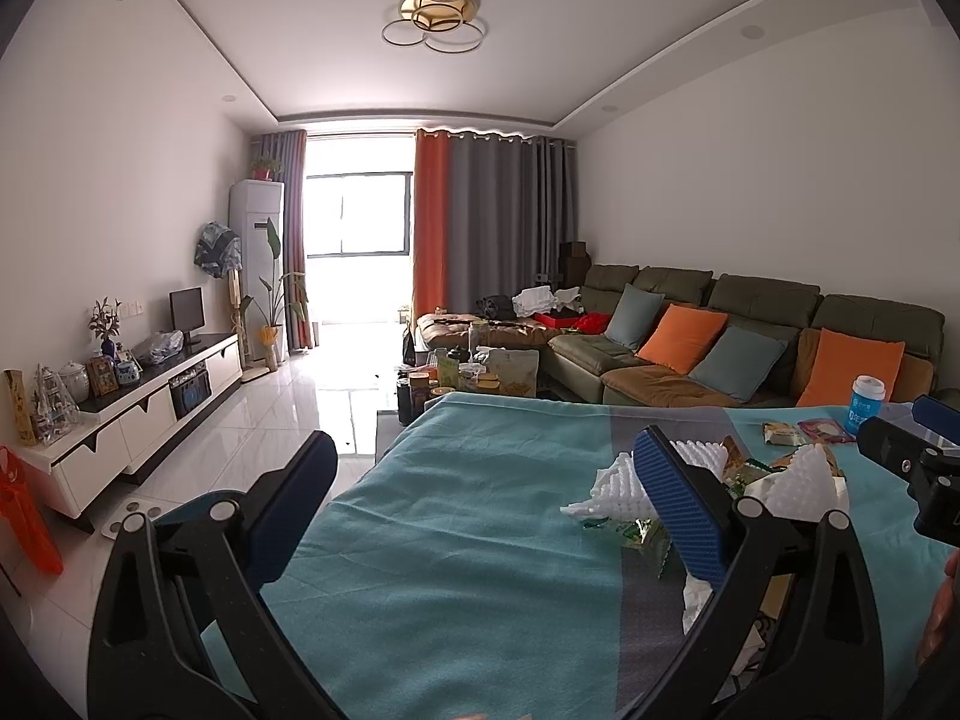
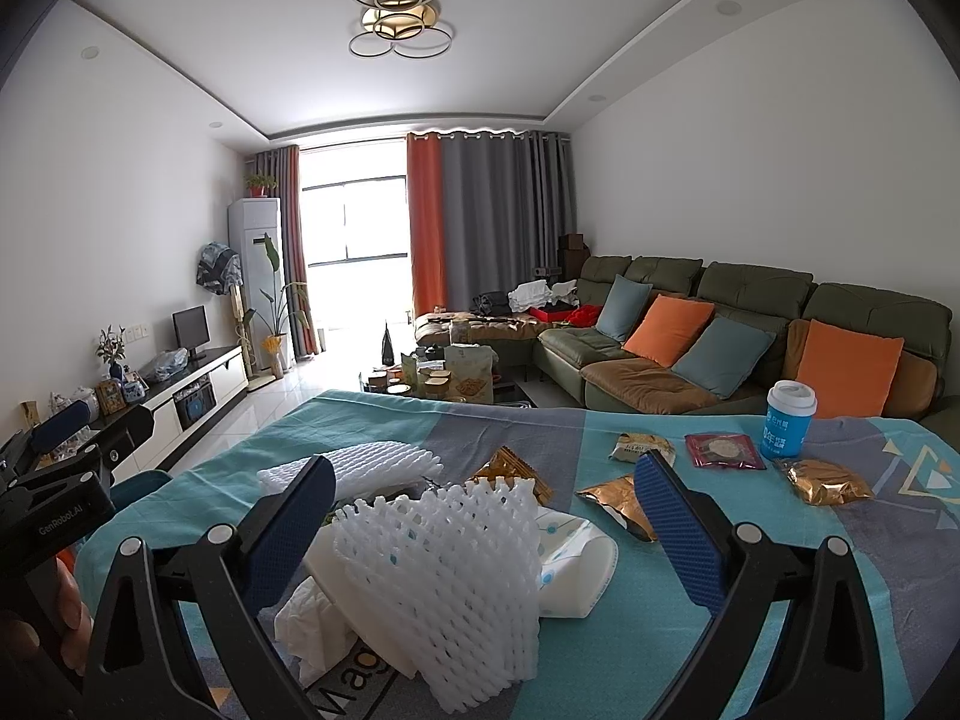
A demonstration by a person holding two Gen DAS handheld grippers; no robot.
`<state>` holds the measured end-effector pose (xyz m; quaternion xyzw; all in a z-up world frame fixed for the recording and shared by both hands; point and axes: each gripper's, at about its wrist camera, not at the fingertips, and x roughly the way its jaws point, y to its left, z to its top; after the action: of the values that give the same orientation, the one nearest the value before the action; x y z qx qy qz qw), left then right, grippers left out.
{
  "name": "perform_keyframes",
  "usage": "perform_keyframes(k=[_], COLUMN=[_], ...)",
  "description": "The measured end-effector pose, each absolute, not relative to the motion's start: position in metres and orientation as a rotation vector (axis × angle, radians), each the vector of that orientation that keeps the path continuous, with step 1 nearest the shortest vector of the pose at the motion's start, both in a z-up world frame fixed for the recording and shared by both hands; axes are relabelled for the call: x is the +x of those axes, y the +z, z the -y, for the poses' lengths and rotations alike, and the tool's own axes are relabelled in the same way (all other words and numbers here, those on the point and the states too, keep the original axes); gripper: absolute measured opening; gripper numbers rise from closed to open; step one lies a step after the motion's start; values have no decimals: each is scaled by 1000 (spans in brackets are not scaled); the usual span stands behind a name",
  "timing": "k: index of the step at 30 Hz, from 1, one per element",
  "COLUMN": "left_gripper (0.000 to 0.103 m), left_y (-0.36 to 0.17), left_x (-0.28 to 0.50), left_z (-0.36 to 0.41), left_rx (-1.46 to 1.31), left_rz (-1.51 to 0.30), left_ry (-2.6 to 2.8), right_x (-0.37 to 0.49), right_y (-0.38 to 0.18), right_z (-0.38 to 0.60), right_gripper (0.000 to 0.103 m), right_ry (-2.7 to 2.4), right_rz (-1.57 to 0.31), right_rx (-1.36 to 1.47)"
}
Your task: Collect trash
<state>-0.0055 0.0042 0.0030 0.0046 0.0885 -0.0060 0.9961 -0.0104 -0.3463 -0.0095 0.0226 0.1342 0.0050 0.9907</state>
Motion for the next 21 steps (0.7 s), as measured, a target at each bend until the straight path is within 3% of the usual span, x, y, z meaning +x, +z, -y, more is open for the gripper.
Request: perform_keyframes(k=[21], left_gripper=[97], left_y=[-1], left_x=[-2], left_z=[-5], left_rx=[2], left_rz=[-202], left_ry=[-38], right_x=[-9], right_y=[-15], right_z=[347], right_gripper=[96], right_ry=[20], right_rz=[-284], right_rx=[53])
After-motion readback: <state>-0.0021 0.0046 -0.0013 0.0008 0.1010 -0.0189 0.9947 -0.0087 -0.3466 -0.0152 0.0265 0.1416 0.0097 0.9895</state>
